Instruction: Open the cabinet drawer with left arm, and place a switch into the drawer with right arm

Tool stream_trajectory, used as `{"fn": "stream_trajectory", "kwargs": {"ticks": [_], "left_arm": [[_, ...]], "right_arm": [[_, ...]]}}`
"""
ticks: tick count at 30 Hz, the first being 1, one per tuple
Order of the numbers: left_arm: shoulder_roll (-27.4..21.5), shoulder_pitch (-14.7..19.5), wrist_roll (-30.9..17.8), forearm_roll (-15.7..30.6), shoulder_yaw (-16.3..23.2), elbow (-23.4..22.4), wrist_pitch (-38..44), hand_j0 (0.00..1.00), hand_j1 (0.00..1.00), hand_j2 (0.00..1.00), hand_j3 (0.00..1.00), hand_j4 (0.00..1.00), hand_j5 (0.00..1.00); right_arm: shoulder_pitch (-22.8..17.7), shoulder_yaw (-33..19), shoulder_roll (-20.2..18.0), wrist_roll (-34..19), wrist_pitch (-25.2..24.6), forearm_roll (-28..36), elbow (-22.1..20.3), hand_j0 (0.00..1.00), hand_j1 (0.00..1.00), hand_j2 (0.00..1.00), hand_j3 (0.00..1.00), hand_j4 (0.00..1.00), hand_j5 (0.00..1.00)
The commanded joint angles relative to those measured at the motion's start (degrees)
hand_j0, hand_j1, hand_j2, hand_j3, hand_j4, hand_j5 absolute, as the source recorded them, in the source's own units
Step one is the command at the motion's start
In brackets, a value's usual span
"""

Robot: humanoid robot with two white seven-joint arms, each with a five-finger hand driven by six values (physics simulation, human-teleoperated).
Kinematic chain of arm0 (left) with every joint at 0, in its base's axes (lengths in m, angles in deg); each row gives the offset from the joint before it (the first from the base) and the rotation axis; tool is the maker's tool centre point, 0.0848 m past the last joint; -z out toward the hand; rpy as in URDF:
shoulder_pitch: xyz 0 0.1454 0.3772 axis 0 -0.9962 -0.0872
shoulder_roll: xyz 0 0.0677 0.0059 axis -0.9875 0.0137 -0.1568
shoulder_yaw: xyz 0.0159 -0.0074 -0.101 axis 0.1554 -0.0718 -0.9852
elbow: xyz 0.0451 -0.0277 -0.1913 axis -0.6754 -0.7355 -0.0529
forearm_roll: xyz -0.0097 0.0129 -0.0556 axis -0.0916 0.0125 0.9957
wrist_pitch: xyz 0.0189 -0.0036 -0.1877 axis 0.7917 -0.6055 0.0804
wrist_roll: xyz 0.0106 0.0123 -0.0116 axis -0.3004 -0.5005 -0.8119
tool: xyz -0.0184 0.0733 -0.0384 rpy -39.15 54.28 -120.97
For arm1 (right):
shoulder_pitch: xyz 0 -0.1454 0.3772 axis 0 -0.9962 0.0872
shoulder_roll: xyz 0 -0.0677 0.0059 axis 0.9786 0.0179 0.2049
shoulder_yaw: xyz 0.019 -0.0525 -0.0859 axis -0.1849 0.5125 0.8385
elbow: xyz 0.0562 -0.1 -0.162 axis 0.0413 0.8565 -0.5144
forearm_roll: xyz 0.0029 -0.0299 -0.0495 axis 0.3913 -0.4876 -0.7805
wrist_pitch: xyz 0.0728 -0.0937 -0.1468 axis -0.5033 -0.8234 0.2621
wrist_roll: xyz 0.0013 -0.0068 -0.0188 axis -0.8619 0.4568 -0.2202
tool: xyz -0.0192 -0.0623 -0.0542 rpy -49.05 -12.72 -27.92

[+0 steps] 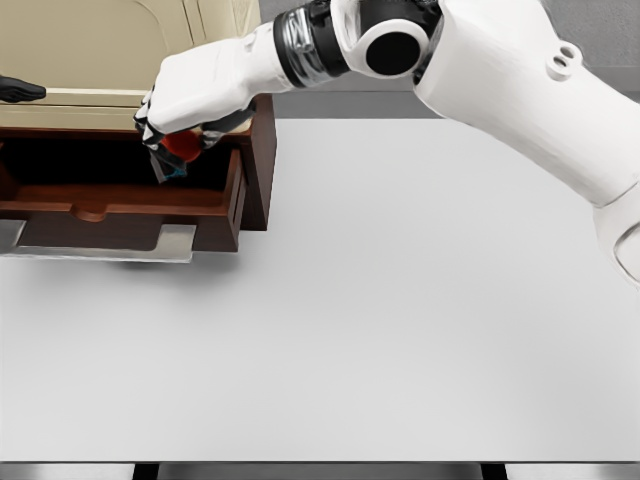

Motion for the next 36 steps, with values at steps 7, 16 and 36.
{"fn": "stream_trajectory", "kwargs": {"ticks": [7,16,36], "left_arm": [[-0.1,0.0,0.0,0.3,-0.1,0.0,0.1,1.00,1.00,1.00,1.00,1.00,1.00],[0.0,0.0,0.0,0.3,0.3,0.2,-0.1,1.00,1.00,1.00,1.00,1.00,1.00],[18.8,0.4,0.0,-1.4,0.2,3.2,-2.5,1.00,1.00,1.00,1.00,1.00,1.00]], "right_arm": [[0.4,0.2,5.7,0.1,-0.2,-0.2,8.9,1.00,1.00,1.00,1.00,1.00,1.00],[-1.5,-0.9,-7.6,0.1,-0.2,0.4,-13.7,1.00,1.00,1.00,1.00,1.00,1.00],[-32.6,-22.0,-48.5,0.1,-0.2,2.7,-24.5,1.00,1.00,1.00,1.00,1.00,1.00]]}}
